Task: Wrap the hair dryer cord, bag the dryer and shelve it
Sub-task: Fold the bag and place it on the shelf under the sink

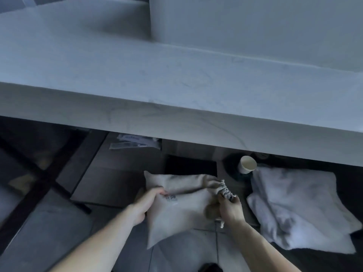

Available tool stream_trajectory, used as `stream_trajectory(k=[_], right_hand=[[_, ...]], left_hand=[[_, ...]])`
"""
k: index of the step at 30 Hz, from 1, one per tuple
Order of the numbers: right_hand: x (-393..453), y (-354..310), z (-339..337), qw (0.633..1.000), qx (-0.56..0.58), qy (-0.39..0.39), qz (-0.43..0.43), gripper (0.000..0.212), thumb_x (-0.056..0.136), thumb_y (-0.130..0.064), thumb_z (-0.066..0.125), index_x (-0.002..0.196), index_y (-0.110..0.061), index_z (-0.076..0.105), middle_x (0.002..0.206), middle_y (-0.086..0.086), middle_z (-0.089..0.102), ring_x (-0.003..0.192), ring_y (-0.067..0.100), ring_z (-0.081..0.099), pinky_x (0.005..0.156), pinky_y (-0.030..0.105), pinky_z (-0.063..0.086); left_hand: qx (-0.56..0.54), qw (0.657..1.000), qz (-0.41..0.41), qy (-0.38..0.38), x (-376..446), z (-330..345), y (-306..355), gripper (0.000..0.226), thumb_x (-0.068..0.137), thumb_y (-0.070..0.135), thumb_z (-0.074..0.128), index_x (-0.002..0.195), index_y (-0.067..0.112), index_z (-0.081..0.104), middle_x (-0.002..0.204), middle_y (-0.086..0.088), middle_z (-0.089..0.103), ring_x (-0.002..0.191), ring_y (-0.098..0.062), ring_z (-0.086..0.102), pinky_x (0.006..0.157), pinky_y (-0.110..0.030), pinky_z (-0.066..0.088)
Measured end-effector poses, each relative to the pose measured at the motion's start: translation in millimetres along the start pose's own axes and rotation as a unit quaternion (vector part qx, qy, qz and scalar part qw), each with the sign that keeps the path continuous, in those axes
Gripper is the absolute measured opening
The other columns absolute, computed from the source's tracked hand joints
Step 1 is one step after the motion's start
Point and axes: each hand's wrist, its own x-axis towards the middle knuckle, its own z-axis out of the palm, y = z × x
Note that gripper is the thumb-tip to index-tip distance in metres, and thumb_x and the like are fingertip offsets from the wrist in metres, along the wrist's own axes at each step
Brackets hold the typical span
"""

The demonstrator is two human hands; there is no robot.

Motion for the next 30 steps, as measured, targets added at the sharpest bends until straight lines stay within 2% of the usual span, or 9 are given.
stream_trajectory(k=[4, 6, 10, 13, 16, 20, 24, 27, 30], right_hand=[[38, 19, 8, 0.999, 0.028, 0.013, 0.017, 0.034, 0.104, 0.007, 0.06, 0.078, -0.012, 0.05, 0.077, 0.007, 0.053, 0.069, 0.015, 0.049, 0.054, 0.014, 0.045], [54, 24, 10, 0.998, 0.052, 0.026, 0.024, 0.022, 0.102, 0.007, 0.064, 0.09, -0.008, 0.053, 0.081, 0.009, 0.055, 0.07, 0.016, 0.051, 0.056, 0.016, 0.047], [80, 29, 19, 0.992, 0.11, 0.05, 0.039, 0.013, 0.1, 0.008, 0.065, 0.106, -0.001, 0.058, 0.094, 0.015, 0.066, 0.08, 0.025, 0.062, 0.073, 0.031, 0.051], [96, 34, 27, 0.988, 0.134, 0.062, 0.051, 0.017, 0.098, 0.007, 0.069, 0.095, -0.006, 0.06, 0.11, 0.023, 0.068, 0.101, 0.03, 0.065, 0.092, 0.045, 0.053], [108, 36, 32, 0.984, 0.153, 0.067, 0.055, 0.029, 0.098, 0.008, 0.069, 0.088, -0.016, 0.057, 0.108, 0.021, 0.069, 0.102, 0.028, 0.064, 0.09, 0.041, 0.049], [124, 42, 40, 0.986, 0.139, 0.079, 0.044, 0.025, 0.099, 0.002, 0.07, 0.089, -0.013, 0.053, 0.109, 0.026, 0.067, 0.099, 0.028, 0.062, 0.084, 0.04, 0.049], [128, 48, 48, 0.986, 0.148, 0.077, 0.021, 0.017, 0.101, 0.004, 0.066, 0.106, -0.004, 0.051, 0.095, 0.016, 0.063, 0.092, 0.024, 0.058, 0.066, 0.021, 0.052], [134, 49, 55, 0.987, 0.143, 0.07, 0.011, 0.02, 0.101, 0.003, 0.067, 0.098, -0.01, 0.052, 0.097, 0.012, 0.061, 0.095, 0.023, 0.057, 0.078, 0.032, 0.048], [140, 48, 58, 0.99, 0.13, 0.061, 0.006, 0.024, 0.101, 0.003, 0.066, 0.094, -0.014, 0.052, 0.091, 0.006, 0.06, 0.095, 0.022, 0.059, 0.084, 0.033, 0.048]], left_hand=[[0.006, 1.0, 0.022, 0.008, 39, 12, 7, 0.064, 0.055, 0.033, 0.084, 0.112, 0.005, 0.076, 0.089, -0.012, 0.083, 0.086, -0.03, 0.08, 0.07, -0.038, 0.06], [0.003, 1.0, 0.025, 0.007, 55, 19, 14, 0.065, 0.058, 0.035, 0.086, 0.117, 0.009, 0.075, 0.095, -0.012, 0.084, 0.087, -0.03, 0.081, 0.07, -0.037, 0.062], [0.013, 0.999, 0.044, 0.01, 77, 31, 31, 0.062, 0.064, 0.037, 0.088, 0.121, 0.018, 0.074, 0.099, -0.01, 0.085, 0.09, -0.03, 0.082, 0.077, -0.042, 0.066], [0.03, 0.998, 0.053, 0.015, 91, 39, 41, 0.058, 0.067, 0.036, 0.088, 0.121, 0.021, 0.072, 0.104, -0.01, 0.083, 0.093, -0.031, 0.08, 0.084, -0.046, 0.066], [0.04, 0.997, 0.057, 0.027, 104, 45, 48, 0.061, 0.067, 0.038, 0.087, 0.124, 0.019, 0.072, 0.105, -0.01, 0.081, 0.094, -0.031, 0.078, 0.089, -0.049, 0.064], [0.064, 0.995, 0.064, 0.036, 120, 49, 55, 0.076, 0.064, 0.046, 0.085, 0.133, 0.02, 0.068, 0.113, -0.009, 0.077, 0.099, -0.032, 0.075, 0.092, -0.05, 0.062], [0.065, 0.994, 0.081, 0.042, 129, 48, 58, 0.08, 0.06, 0.043, 0.085, 0.134, 0.019, 0.066, 0.116, -0.01, 0.076, 0.099, -0.032, 0.074, 0.093, -0.049, 0.061], [0.058, 0.993, 0.089, 0.055, 136, 49, 57, 0.079, 0.061, 0.042, 0.086, 0.134, 0.018, 0.067, 0.121, -0.011, 0.076, 0.101, -0.031, 0.074, 0.096, -0.05, 0.061], [0.071, 0.99, 0.106, 0.067, 138, 54, 58, 0.07, 0.076, 0.041, 0.086, 0.138, 0.018, 0.064, 0.129, -0.009, 0.074, 0.11, -0.031, 0.072, 0.1, -0.045, 0.058]])
